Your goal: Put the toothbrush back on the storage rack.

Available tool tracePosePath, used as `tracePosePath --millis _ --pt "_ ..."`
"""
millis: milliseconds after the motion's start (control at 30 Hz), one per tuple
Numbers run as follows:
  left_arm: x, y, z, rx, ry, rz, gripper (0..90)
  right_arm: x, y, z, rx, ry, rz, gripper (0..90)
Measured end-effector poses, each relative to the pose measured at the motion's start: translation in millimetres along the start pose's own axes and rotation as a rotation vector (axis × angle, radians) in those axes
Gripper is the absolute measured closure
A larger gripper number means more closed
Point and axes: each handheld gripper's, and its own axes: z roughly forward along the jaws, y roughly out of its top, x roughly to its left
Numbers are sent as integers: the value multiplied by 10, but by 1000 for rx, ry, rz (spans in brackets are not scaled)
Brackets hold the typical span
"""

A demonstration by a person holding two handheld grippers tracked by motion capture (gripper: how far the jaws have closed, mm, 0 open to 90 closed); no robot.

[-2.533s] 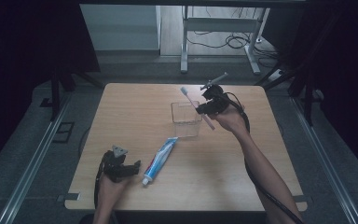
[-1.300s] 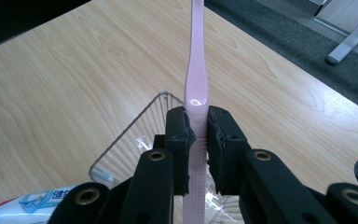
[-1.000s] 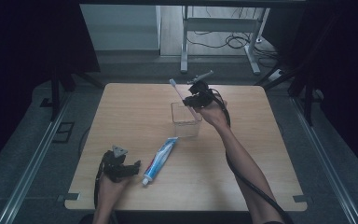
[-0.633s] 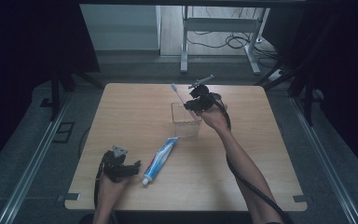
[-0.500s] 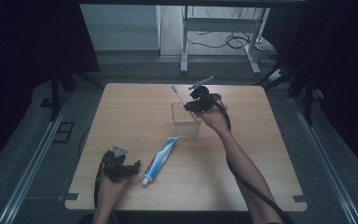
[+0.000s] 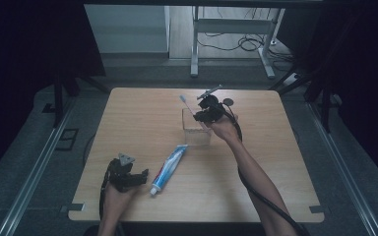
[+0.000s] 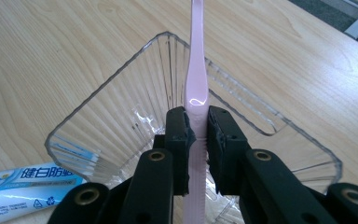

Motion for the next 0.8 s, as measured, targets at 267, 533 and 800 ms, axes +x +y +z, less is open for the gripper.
tracePosePath --millis 267,533,800 --pt "0 0 0 0 0 0 140 22 -64 82 22 5 -10 783" --pt "0 0 0 0 0 0 140 32 -73 119 66 14 -8 780" --pt "0 0 0 0 0 0 140 9 -93 117 78 31 3 753"
